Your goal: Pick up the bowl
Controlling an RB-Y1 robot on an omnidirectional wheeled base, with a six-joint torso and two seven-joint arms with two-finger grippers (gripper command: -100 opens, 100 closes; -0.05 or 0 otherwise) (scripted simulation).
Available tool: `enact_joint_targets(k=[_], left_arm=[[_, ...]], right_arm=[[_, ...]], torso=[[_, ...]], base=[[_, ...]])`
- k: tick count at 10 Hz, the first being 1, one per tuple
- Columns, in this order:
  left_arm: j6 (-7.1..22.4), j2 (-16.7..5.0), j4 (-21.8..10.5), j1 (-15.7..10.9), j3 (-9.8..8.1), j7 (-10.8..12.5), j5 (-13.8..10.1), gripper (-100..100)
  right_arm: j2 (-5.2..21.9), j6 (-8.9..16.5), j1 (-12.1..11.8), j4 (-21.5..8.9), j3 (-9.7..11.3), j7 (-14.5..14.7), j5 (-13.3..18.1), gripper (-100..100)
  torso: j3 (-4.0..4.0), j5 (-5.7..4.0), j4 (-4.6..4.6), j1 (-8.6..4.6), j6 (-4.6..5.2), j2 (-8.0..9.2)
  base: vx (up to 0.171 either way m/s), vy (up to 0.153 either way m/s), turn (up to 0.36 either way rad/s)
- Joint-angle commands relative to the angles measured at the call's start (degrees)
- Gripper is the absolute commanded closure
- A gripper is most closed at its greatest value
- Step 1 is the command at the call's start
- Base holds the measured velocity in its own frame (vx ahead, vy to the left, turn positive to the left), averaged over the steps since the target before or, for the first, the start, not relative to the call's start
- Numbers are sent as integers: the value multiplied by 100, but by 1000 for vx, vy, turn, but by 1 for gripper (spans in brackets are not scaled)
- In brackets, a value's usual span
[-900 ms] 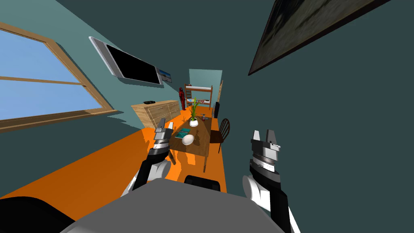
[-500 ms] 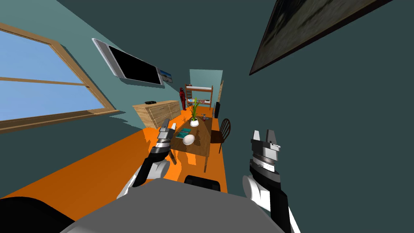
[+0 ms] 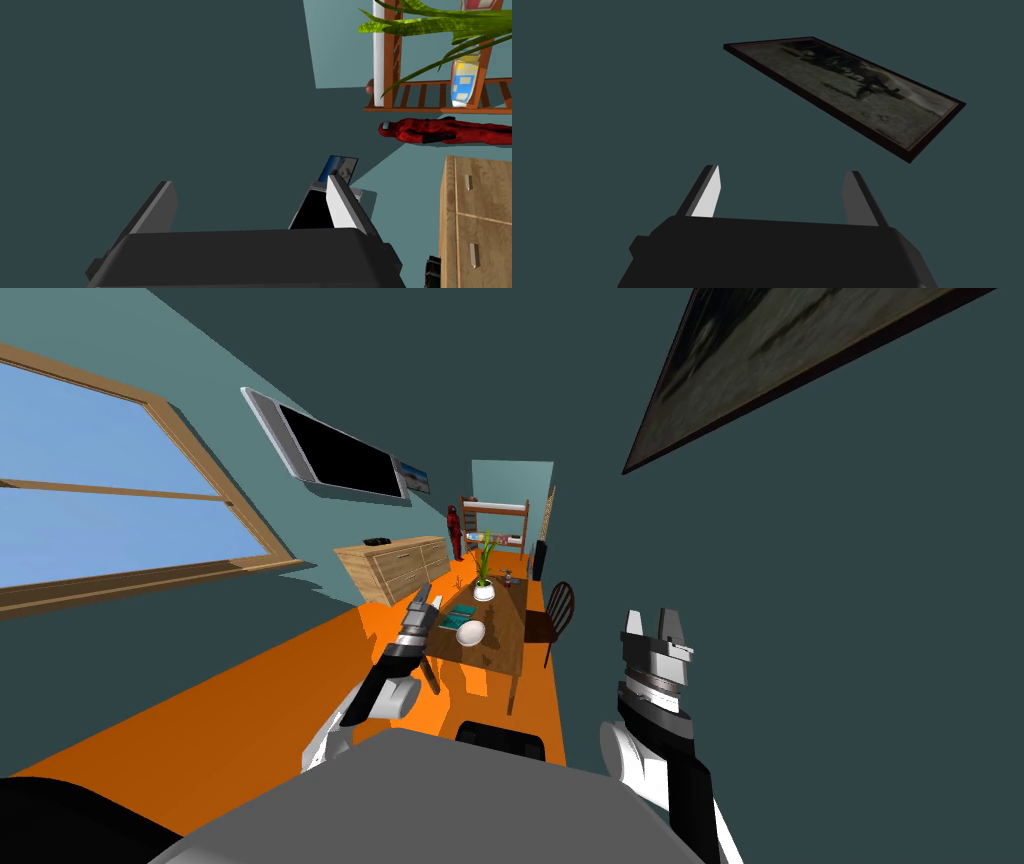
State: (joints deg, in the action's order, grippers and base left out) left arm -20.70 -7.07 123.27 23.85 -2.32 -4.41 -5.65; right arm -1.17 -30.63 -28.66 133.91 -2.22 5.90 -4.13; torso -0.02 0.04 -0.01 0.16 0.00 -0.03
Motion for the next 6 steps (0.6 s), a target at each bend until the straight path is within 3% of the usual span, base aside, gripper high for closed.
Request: enact_joint_targets(k=[1, 6], left_arm=[[286, -95, -180, -155, -41, 78, -28, -100], [1030, -202, -658, -531, -136, 251, -91, -100]], right_arm=[[0, 0, 0, 0, 0, 0, 0, 0], [0, 0, 0, 0, 0, 0, 0, 0]], torso=[[0, 0, 0, 0, 0, 0], [1, 0, 1, 0, 0, 2]], base=[[2, 50, 30], [-1, 41, 18]])
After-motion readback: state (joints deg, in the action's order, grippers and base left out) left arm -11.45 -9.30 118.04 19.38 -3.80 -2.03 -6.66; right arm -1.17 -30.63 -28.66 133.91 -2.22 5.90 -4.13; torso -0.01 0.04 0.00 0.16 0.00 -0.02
